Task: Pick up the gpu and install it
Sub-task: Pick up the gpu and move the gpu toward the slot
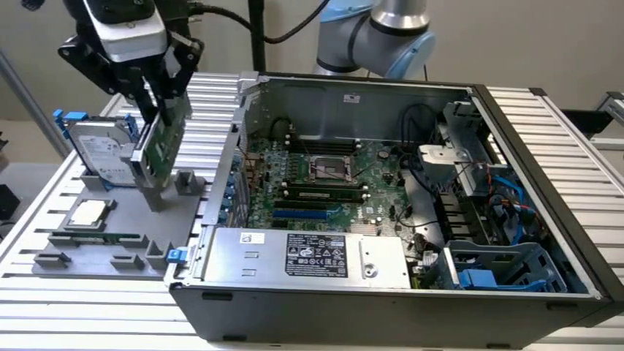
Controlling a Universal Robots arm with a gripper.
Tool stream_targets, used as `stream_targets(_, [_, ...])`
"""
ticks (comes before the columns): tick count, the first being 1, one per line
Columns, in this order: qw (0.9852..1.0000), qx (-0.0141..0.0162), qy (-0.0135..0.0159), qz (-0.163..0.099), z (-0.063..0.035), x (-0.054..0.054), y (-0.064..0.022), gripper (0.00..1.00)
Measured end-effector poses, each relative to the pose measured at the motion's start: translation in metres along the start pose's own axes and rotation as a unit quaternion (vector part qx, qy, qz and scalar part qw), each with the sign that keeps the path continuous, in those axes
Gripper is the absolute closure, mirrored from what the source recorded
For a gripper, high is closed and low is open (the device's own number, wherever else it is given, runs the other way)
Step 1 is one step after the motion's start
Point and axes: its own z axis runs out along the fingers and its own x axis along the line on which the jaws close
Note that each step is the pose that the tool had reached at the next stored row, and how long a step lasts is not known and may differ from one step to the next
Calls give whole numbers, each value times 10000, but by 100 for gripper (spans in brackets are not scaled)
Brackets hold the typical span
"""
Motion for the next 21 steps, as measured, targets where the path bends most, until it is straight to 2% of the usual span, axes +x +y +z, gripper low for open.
stream_targets(5, [10000, 0, 33, 1, -281, -286, -18, 100])
stream_targets(7, [10000, -2, 45, 2, -331, -378, -22, 100])
stream_targets(9, [10000, 0, 59, 2, -351, -513, -28, 100])
stream_targets(13, [10000, -1, 67, 3, -351, -706, -33, 100])
stream_targets(14, [10000, -1, 70, 3, -350, -783, -35, 100])
stream_targets(21, [10000, -1, 72, 3, -323, -1148, -42, 100])
